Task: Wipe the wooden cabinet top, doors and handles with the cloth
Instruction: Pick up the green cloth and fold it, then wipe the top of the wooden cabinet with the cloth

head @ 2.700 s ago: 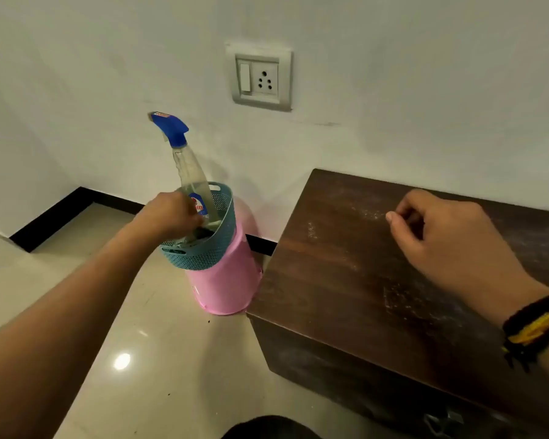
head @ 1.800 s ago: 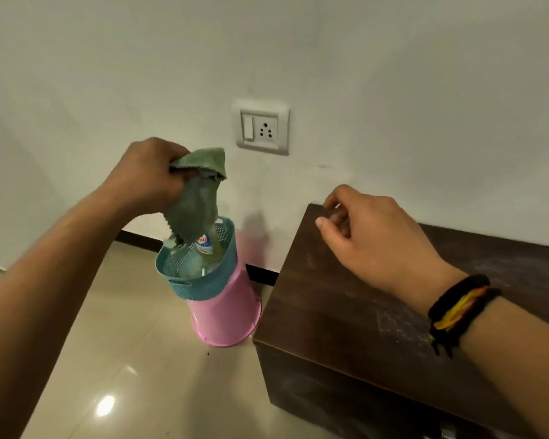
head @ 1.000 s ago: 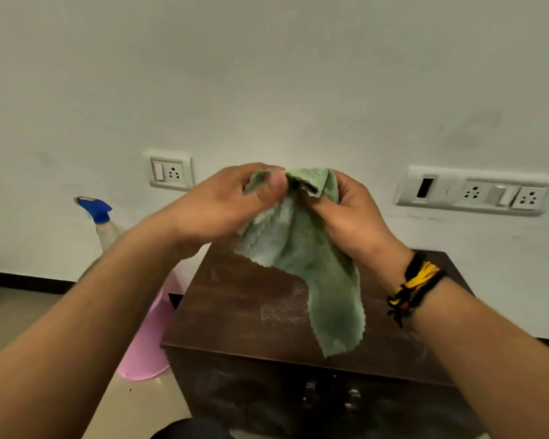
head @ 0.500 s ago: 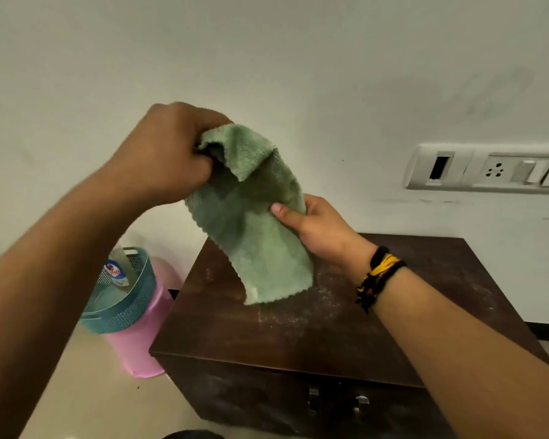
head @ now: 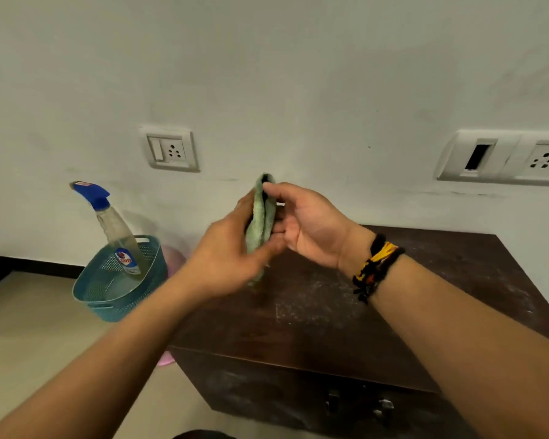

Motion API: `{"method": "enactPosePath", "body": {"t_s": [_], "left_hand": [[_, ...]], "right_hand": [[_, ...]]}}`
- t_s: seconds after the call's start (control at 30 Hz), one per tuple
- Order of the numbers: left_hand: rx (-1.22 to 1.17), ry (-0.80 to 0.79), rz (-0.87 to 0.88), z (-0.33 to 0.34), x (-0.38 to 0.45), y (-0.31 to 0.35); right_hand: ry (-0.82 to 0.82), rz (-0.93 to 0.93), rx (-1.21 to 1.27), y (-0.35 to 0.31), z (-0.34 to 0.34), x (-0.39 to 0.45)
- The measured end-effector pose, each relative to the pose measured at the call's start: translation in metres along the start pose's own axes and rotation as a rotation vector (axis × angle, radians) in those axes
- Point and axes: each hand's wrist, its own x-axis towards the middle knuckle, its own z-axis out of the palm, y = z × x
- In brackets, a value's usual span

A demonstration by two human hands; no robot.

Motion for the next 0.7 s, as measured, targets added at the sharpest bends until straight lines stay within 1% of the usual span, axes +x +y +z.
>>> {"method": "enactPosePath", "body": {"t_s": [0.13,0.17,0.2,0.23,0.3,0.37,0.4,0.43,0.47,0.53,0.57,0.6,0.7], "left_hand": [[0.281,0.113,0.036,-0.029,0.021,-0.019],[0.403,0.121,0.090,-0.030,0.022,-0.023],[0.532,0.089,0.146,-0.026,0.019,-0.025],[0.646,0.003,0.170,-0.018,0.014,-0.029],[0.788,-0.289,0.107,0.007,-0.005,-0.041],[0.801,-0.553,0.042,0.035,-0.029,-0.056],[0.766,-0.615,0.013,0.042,-0.038,-0.062],[0.696,-0.617,-0.008,0.044,-0.041,-0.068],[0.598,-0.558,-0.023,0.042,-0.040,-0.070],[0.448,-0.364,-0.016,0.035,-0.032,-0.074],[0.444,-0.289,0.009,0.035,-0.028,-0.075],[0.482,-0.266,0.039,0.036,-0.025,-0.076],[0.634,-0.341,0.067,0.048,-0.017,-0.082]], "right_hand": [[0.087,-0.011,-0.094,-0.008,-0.024,0.002],[0.111,-0.012,-0.109,-0.006,-0.030,0.002],[0.132,-0.012,-0.136,-0.003,-0.035,0.003],[0.151,-0.003,-0.184,0.001,-0.041,0.003],[0.183,0.034,-0.350,0.013,-0.052,0.003],[0.201,0.069,-0.596,0.026,-0.063,0.003],[0.197,0.082,-0.735,0.032,-0.068,0.003],[0.179,0.094,-0.879,0.037,-0.074,0.002],[0.153,0.103,-1.017,0.041,-0.078,0.001],[0.095,0.112,-1.238,0.045,-0.083,-0.003],[0.066,0.102,-1.334,0.047,-0.084,-0.004],[0.046,0.077,-1.446,0.050,-0.085,-0.006],[0.055,-0.034,-1.796,0.061,-0.088,-0.008]]}}
